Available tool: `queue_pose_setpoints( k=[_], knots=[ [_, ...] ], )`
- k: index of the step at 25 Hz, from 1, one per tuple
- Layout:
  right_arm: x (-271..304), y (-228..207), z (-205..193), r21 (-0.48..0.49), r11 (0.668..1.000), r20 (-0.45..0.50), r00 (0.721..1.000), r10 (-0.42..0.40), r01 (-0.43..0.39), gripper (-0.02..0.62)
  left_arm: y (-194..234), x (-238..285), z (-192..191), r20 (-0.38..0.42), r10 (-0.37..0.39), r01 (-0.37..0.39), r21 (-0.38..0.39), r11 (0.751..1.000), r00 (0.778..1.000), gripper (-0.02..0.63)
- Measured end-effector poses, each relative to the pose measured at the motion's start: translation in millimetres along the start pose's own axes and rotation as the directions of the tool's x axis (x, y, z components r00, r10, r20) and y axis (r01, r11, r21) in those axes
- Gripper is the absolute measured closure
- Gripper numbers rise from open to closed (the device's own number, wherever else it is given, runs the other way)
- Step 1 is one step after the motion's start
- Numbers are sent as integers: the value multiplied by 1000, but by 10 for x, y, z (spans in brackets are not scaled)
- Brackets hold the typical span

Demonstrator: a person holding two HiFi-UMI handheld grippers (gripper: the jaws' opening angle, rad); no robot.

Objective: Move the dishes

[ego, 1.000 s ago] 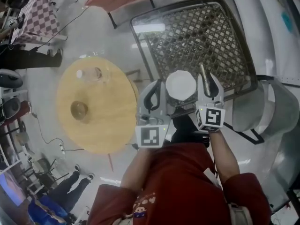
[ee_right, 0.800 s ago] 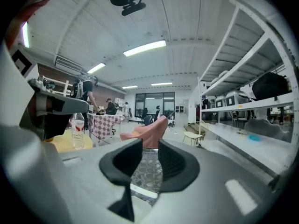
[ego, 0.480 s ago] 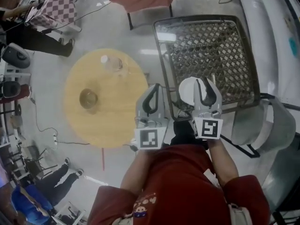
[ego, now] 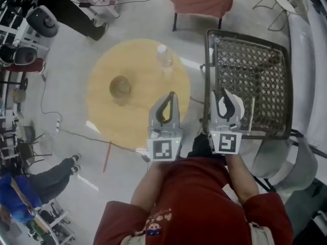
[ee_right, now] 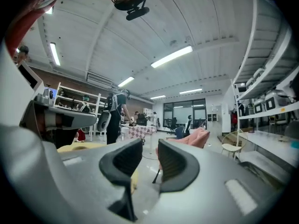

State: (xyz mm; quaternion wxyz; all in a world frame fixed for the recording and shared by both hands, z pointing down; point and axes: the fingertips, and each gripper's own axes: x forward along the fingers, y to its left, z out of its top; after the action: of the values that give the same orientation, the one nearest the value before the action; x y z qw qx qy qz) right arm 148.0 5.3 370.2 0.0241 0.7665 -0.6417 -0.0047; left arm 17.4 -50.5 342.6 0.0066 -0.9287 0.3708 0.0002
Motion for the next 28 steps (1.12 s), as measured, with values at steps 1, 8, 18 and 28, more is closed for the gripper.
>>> queue_pose_setpoints(
  k=[1, 8, 18, 28],
  knots=[
    [36, 106, 21, 2, 1000, 8, 1000, 20, -20, 495, 100, -59, 2, 1, 22, -22, 1, 1000, 1000, 598],
    [246, 813, 146, 2, 987, 42, 986, 161, -161, 495, 729, -462, 34, 27, 172, -172, 26, 985, 985, 598],
    [526, 1838, 270, -16, 947, 66, 945, 321, -321, 495, 1567, -982, 55, 44, 314, -316, 47, 948, 948, 598],
    [703, 2570, 197, -29, 909, 29, 908, 417, -416, 495, 2127, -1281, -8, 43, 382, -383, 43, 923, 923, 598]
  ],
)
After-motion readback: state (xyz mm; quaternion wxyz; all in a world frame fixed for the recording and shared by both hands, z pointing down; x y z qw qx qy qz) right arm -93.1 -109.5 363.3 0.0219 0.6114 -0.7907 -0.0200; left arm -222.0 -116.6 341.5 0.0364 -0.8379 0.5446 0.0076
